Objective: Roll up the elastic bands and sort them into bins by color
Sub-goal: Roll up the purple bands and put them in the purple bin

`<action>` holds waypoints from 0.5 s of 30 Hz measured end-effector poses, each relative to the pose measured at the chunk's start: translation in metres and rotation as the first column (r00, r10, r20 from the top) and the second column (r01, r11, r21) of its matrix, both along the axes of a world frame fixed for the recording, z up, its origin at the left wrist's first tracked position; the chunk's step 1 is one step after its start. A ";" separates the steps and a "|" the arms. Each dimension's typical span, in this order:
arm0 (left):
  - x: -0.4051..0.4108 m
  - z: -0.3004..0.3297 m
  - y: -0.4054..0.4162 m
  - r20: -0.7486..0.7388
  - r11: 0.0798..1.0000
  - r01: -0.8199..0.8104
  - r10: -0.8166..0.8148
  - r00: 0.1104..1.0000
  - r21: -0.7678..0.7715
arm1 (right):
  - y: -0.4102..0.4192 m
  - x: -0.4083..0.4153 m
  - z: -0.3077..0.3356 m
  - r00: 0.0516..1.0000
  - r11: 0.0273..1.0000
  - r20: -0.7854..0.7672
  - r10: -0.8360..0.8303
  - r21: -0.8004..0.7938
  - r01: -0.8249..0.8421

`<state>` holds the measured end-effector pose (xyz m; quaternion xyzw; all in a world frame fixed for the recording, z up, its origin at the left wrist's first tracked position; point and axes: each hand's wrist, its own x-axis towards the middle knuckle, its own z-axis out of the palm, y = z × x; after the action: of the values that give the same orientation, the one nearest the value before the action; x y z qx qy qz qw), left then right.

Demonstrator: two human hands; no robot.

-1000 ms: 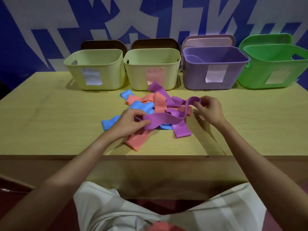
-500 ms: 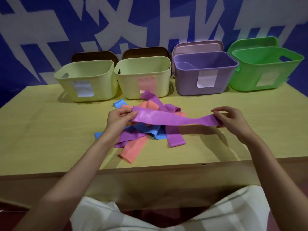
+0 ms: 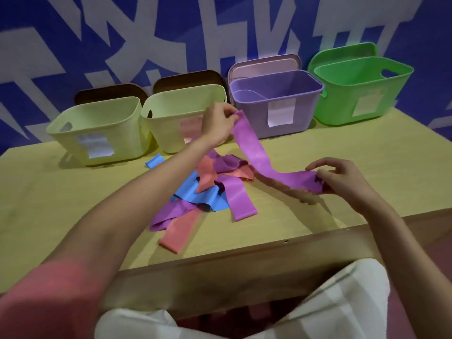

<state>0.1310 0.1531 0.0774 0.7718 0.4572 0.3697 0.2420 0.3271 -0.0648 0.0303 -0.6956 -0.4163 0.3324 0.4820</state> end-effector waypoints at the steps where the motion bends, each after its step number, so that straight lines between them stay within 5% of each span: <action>1: 0.016 0.005 0.003 -0.031 0.999 0.018 -0.017 0.999 0.044 | -0.001 -0.001 0.000 1.000 1.000 -0.022 -0.011 -0.003 0.011; 10: 0.085 -0.006 0.019 -0.288 0.975 0.160 -0.111 0.951 0.152 | -0.005 -0.019 -0.006 0.970 0.999 -0.244 0.016 -0.036 -0.026; 15: 0.088 -0.025 0.015 -0.361 0.967 0.216 -0.156 0.919 0.131 | -0.012 -0.017 -0.010 0.973 0.987 -0.220 0.065 -0.132 -0.095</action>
<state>0.2194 0.1680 0.0521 0.8827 0.3841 0.2401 0.1253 0.3101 -0.0772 0.0206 -0.6706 -0.3647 0.4537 0.4599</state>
